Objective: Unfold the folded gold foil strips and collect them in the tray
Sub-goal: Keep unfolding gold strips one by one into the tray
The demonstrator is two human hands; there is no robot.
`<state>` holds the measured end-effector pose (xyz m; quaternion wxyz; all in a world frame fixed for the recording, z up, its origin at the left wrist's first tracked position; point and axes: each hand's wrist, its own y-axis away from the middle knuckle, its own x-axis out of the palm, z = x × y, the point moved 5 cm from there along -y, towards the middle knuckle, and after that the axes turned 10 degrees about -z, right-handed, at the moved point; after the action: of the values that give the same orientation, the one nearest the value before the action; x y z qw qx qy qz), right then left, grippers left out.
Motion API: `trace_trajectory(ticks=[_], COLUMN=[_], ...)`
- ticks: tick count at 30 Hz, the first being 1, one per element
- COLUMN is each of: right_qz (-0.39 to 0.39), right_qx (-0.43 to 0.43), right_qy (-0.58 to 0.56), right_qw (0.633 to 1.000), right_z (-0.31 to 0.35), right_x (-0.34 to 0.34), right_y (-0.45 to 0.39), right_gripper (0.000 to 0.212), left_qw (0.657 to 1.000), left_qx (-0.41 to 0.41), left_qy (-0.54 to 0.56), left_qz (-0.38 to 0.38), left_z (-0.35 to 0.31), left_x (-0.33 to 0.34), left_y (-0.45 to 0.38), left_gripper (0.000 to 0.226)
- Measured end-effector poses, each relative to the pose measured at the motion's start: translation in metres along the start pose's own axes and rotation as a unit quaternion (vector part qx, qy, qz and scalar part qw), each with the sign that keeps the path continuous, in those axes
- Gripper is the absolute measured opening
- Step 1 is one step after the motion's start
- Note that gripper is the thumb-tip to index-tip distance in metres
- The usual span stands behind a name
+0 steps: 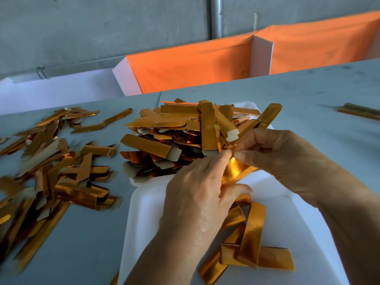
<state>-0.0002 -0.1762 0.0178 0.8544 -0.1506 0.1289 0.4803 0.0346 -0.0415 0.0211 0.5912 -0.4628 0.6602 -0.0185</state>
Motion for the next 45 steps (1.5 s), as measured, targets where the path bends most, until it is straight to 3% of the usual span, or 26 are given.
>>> trace_trajectory(ticks=[2,4,7,10,15,19,26,32,36,41,45], right_qz=[-0.002,0.009,0.045,0.064,0.078,0.1,0.121,0.044,0.096,0.186,0.169], right_qx=[-0.002,0.006,0.057,0.082,0.1,0.116,0.105,0.059,0.052,0.043,0.017], right_qy=[-0.012,-0.047,-0.141,-0.202,-0.233,-0.286,-0.233,-0.091,-0.186,-0.254,-0.235], right_qw=[1.0,0.999,0.987,0.974,0.964,0.946,0.959,0.993,0.976,0.948,0.957], right_z=[0.0,-0.001,-0.009,-0.013,-0.014,-0.012,-0.005,-0.004,0.0,-0.001,0.003], right_x=[0.002,0.002,-0.005,-0.01,-0.008,-0.005,-0.005,-0.001,-0.002,-0.007,-0.008], right_y=[0.0,0.002,0.003,0.003,0.002,0.004,0.007,0.002,0.007,0.009,0.009], right_gripper=[0.007,0.007,0.024,0.021,0.014,0.02,0.007,0.01,0.008,0.025,0.018], left_qw=[1.0,0.998,0.988,0.966,0.936,0.924,0.921,0.918,0.905,0.894,0.892], left_qx=[0.003,-0.031,-0.077,-0.13,-0.144,-0.143,-0.114,-0.13,-0.134,-0.127,-0.115], left_qy=[-0.007,0.051,0.132,0.224,0.32,0.351,0.367,0.369,0.396,0.423,0.43], left_qz=[0.004,-0.001,-0.021,-0.015,0.014,0.044,0.06,0.066,0.076,0.071,0.078], left_z=[-0.001,0.004,0.013,0.021,0.027,0.027,0.024,0.027,0.028,0.027,0.025], left_x=[0.003,0.003,0.001,0.001,0.007,0.009,0.006,0.011,0.012,0.01,0.009], left_y=[0.001,0.002,0.003,0.003,0.005,0.006,0.006,0.007,0.006,0.005,0.005], left_gripper=[0.059,0.051,0.044,0.052,0.048,0.043,0.038,0.043,0.045,0.045,0.044])
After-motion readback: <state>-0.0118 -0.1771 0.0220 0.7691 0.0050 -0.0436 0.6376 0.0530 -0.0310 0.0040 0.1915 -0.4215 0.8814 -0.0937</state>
